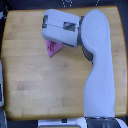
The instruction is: Folding a cloth
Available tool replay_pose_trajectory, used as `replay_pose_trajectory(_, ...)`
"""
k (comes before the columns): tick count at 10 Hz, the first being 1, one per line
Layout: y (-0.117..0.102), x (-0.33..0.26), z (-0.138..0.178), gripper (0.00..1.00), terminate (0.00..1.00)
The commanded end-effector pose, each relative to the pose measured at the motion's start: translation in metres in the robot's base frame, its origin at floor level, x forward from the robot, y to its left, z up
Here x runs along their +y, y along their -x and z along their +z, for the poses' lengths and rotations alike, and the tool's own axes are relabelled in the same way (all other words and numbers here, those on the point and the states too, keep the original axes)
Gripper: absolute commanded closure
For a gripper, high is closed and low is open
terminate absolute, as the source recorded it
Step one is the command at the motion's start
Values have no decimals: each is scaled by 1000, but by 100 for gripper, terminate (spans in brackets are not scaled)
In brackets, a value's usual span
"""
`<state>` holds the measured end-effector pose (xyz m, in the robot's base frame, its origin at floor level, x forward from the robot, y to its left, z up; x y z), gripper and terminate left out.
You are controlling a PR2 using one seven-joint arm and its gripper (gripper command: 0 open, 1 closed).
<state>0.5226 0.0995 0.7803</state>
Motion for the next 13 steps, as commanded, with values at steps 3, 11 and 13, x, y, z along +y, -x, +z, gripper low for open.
replay_pose_trajectory(3, -85, -11, -16, 100, 0)
replay_pose_trajectory(11, -90, -22, -15, 0, 0)
replay_pose_trajectory(13, -90, -24, -13, 0, 0)
